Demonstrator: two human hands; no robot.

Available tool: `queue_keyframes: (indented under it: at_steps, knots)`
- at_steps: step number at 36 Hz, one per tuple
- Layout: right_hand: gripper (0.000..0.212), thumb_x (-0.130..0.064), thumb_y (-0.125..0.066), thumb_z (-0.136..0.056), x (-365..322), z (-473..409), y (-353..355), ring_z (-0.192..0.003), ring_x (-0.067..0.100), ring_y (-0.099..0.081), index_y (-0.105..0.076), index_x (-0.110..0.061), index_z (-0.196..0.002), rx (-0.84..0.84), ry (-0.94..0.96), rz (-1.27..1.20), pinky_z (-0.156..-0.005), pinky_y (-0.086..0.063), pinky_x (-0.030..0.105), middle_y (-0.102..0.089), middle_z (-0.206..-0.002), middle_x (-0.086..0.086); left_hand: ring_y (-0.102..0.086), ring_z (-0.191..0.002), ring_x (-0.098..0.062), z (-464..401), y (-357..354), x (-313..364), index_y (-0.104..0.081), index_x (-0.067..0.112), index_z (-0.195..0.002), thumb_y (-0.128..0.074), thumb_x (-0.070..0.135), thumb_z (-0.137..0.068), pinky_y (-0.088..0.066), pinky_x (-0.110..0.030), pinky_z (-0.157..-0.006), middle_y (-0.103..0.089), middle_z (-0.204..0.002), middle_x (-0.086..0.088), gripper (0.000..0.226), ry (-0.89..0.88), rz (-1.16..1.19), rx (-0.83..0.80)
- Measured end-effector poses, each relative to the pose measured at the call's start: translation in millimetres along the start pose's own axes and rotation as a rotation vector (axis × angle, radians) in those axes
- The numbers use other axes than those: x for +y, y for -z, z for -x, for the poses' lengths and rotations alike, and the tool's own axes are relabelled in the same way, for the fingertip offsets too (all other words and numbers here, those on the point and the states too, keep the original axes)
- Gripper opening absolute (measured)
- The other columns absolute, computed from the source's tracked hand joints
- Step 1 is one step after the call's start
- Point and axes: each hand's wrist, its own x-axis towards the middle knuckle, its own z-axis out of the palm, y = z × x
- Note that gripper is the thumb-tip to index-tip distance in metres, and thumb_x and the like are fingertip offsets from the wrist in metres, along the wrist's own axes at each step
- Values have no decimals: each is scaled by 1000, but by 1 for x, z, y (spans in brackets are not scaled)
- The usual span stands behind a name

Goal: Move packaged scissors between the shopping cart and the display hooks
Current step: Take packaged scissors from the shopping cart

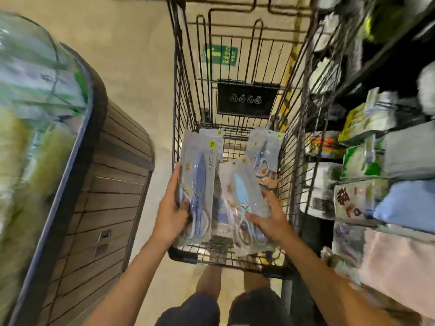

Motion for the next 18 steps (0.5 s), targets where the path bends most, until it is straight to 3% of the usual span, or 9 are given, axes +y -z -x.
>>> queue_keyframes:
  at_steps: [2, 4, 7, 11, 14, 16, 18]
  knots:
    - [84, -11, -88, -75, -20, 24, 13, -124, 21, -54, -42, -29, -143, 30, 44, -52, -92, -52, 24, -51, -138, -2, -38, -141, 9, 3, 8, 17, -24, 43, -158, -51, -16, -96, -38, -26, -116, -35, -157, 26, 90, -15, 14, -13]
    - [80, -8, -84, -79, -40, 51, 27, -116, 13, -58, -38, -35, -138, 57, 78, -91, -82, -51, 10, -52, -133, -5, -44, -144, -16, 8, 16, 37, -22, 55, -154, -54, -10, -97, -47, -45, -112, -39, -161, 10, 93, -38, 42, -53]
    - [82, -10, -81, -82, -65, 92, 44, -109, -3, -57, -30, -37, -140, 132, 118, -180, -75, -51, 6, -52, -130, -8, -47, -142, -30, 19, 28, 66, -22, 63, -150, -59, -3, -97, -46, -60, -109, -41, -160, 0, 93, -120, 75, -99]
    - [83, -14, -83, -81, -82, 145, 59, -115, 12, -62, -31, -46, -137, 265, 190, -245, -90, -57, 26, -56, -133, -1, -46, -143, -25, 38, 45, 104, -24, 61, -151, -59, -6, -97, -44, -60, -110, -38, -162, 7, 93, -192, 106, -170]
    - [91, -23, -84, -79, -89, 184, 66, -128, 10, -54, -28, -51, -145, 347, 297, -284, -99, -53, 29, -48, -146, -10, -54, -136, -27, 58, 53, 128, -25, 62, -150, -58, -9, -96, -46, -62, -107, -48, -155, 5, 95, -233, 126, -206]
    - [89, -24, -84, -76, -91, 202, 69, -126, -6, -52, -31, -57, -140, 386, 342, -319, -99, -51, 22, -49, -139, -33, -60, -128, -24, 67, 53, 138, -25, 62, -150, -58, -9, -96, -49, -60, -105, -49, -154, 8, 94, -272, 130, -220]
    - [88, -12, -82, -80, -90, 227, 69, -119, -14, -54, -33, -51, -142, 441, 398, -346, -90, -51, 12, -51, -127, -45, -56, -131, -15, 83, 52, 151, -25, 60, -151, -58, -8, -96, -50, -54, -106, -38, -160, 18, 94, -342, 123, -255]
